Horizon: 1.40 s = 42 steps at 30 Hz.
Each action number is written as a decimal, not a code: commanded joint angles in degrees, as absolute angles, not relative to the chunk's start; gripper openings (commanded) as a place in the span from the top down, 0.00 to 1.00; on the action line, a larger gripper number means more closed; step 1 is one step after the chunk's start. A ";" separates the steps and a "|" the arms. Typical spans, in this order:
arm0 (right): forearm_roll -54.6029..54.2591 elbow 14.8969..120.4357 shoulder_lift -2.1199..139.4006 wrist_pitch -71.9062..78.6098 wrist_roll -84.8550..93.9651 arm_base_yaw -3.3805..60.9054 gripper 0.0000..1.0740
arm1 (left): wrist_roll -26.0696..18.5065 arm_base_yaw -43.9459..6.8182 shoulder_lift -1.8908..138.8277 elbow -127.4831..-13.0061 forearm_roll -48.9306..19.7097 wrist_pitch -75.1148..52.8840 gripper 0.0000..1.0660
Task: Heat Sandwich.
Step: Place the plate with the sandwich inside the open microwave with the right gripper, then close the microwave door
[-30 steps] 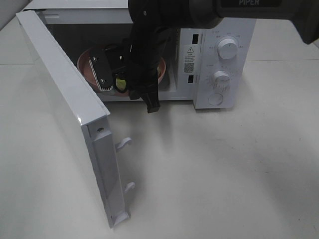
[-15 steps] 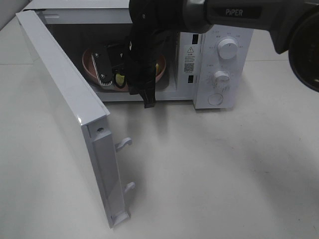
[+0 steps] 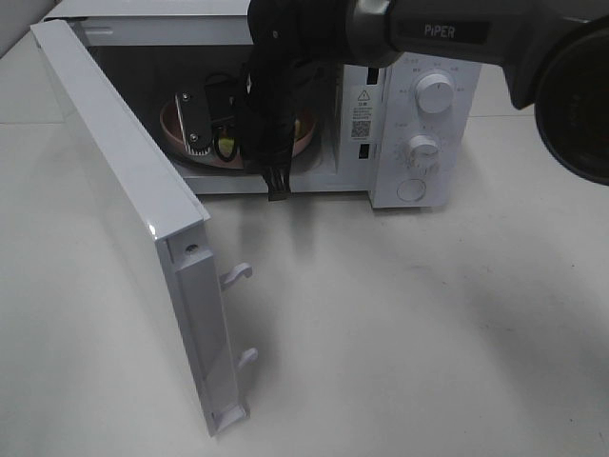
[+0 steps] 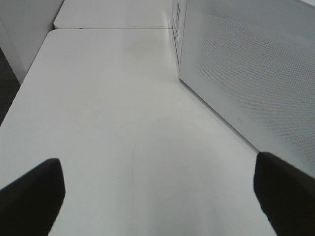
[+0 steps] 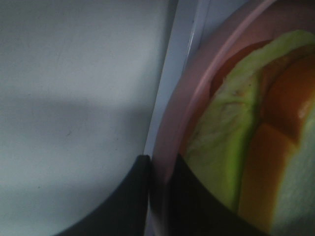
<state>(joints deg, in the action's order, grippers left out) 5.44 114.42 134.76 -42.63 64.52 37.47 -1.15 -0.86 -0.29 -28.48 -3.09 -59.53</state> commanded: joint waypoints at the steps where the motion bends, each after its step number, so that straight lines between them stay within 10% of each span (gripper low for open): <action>1: 5.21 114.99 134.70 -41.60 62.62 37.24 0.78 | -1.15 -0.74 -1.78 -28.36 -3.15 -59.36 0.08; 14: 5.21 113.22 133.04 -42.00 56.61 37.30 0.26 | -1.15 -0.74 -1.78 -28.36 -3.15 -59.36 0.08; 42: 11.92 91.27 117.69 -36.33 50.31 37.41 0.29 | -1.15 -0.74 -1.78 -28.36 -3.15 -59.36 0.08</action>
